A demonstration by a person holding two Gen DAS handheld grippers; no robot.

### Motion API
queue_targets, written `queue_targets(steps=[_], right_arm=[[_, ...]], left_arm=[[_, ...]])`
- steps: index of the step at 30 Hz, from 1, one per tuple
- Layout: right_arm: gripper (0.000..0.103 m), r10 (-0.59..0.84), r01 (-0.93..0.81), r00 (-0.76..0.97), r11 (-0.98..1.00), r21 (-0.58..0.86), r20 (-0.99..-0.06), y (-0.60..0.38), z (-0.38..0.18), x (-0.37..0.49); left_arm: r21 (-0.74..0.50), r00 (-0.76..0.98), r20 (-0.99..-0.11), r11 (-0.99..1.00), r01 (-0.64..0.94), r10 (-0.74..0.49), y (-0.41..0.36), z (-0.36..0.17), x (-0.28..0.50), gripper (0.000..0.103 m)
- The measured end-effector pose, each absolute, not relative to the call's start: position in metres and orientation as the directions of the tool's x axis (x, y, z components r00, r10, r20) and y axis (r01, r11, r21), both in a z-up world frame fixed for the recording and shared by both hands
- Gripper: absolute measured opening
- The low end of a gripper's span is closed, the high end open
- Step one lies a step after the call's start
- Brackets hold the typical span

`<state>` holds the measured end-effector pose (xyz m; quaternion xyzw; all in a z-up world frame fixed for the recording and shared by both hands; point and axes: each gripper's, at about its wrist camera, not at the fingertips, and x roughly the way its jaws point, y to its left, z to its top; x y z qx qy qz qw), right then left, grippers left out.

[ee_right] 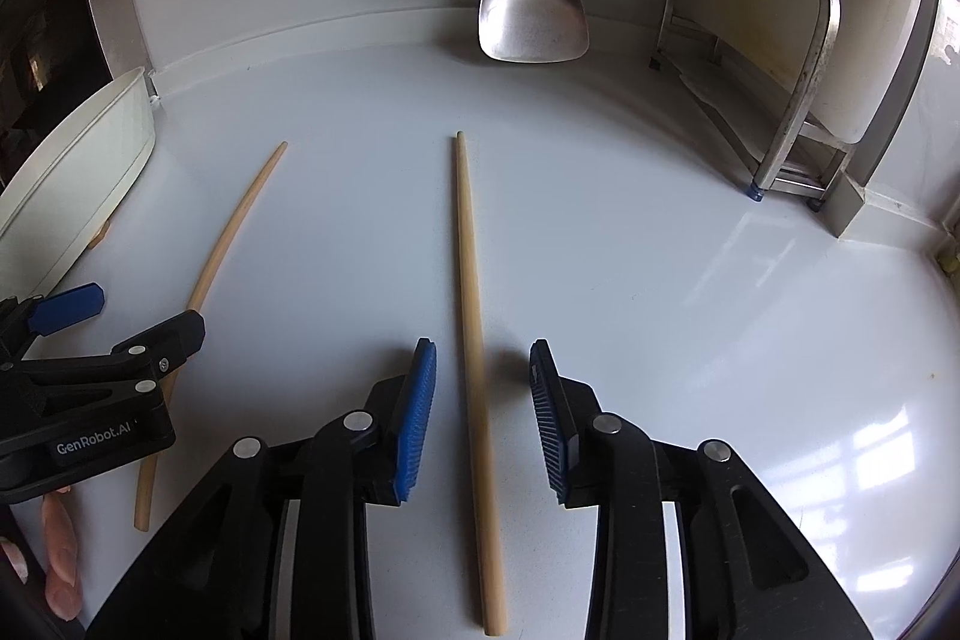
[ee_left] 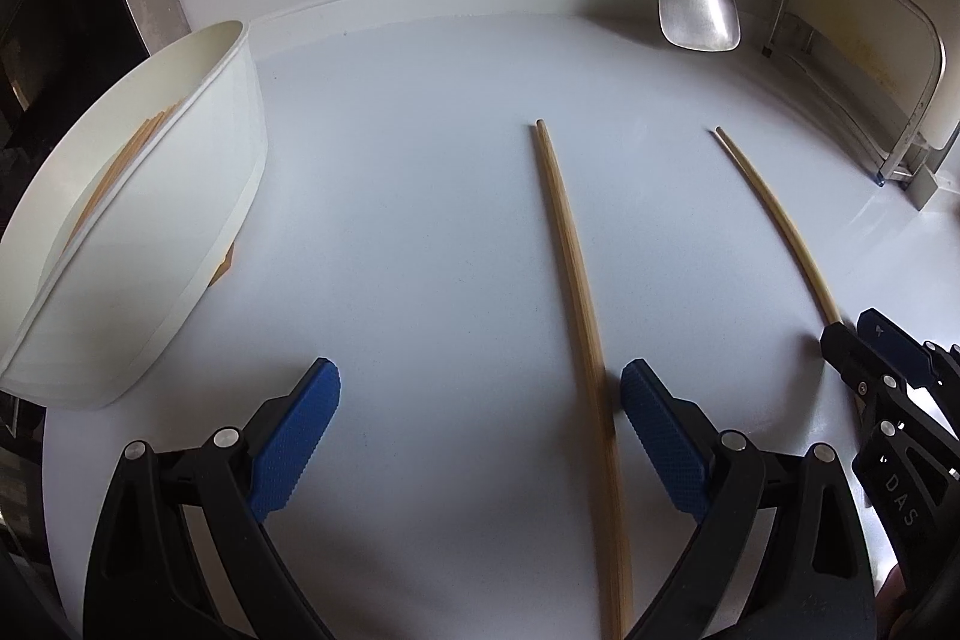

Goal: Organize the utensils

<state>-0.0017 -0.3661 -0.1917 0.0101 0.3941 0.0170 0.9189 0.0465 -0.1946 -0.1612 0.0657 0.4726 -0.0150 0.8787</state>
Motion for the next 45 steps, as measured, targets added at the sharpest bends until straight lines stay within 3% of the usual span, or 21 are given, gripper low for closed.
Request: queue_targets(steps=[6, 8, 10, 11, 13, 14, 25, 31, 39, 45], right_arm=[[0.028, 0.044, -0.048, 0.684, 0.999, 0.015, -0.728, -0.363, -0.191, 0.002], [0.016, 0.055, -0.065, 0.678, 0.998, 0.014, -0.733, -0.36, -0.189, 0.002], [0.006, 0.049, -0.076, 0.677, 0.997, -0.004, -0.734, -0.356, -0.189, 0.001], [0.006, 0.041, -0.081, 0.678, 0.997, -0.019, -0.734, -0.353, -0.189, 0.0], [0.006, 0.046, -0.088, 0.68, 0.996, -0.02, -0.732, -0.351, -0.189, -0.001], [0.006, 0.052, -0.087, 0.679, 0.996, -0.01, -0.732, -0.352, -0.189, -0.001], [0.006, 0.112, -0.05, 0.663, 0.993, 0.106, -0.74, -0.356, -0.172, -0.012], [0.006, 0.129, -0.033, 0.675, 0.989, 0.146, -0.726, -0.346, -0.142, -0.015], [0.006, 0.158, -0.077, 0.705, 0.986, 0.147, -0.691, -0.298, -0.092, -0.024], [0.006, 0.205, -0.133, 0.705, 0.978, 0.158, -0.679, -0.244, -0.068, -0.008]], left_arm=[[0.039, 0.542, -0.84, 0.992, 0.122, -0.034, -0.199, -0.161, 0.047, 0.077], [0.039, 0.548, -0.835, 0.988, 0.152, -0.051, -0.203, -0.159, 0.044, 0.064], [0.039, 0.551, -0.831, 0.982, 0.184, -0.07, -0.209, -0.158, 0.039, 0.042], [0.039, 0.551, -0.831, 0.979, 0.198, -0.078, -0.211, -0.157, 0.037, 0.038], [0.035, 0.548, -0.831, 0.975, 0.221, -0.094, -0.215, -0.156, 0.034, 0.013], [0.03, 0.542, -0.834, 0.973, 0.227, -0.101, -0.215, -0.156, 0.034, 0.008], [-0.074, 0.448, -0.874, 0.964, 0.255, -0.186, -0.2, -0.141, 0.038, 0.007], [-0.078, 0.477, -0.854, 0.958, 0.275, -0.207, -0.184, -0.1, 0.038, 0.007], [-0.051, 0.547, -0.816, 0.967, 0.251, -0.186, -0.122, -0.037, 0.043, 0.007], [-0.026, 0.556, -0.821, 0.982, 0.185, -0.126, -0.054, -0.02, 0.051, 0.007]])
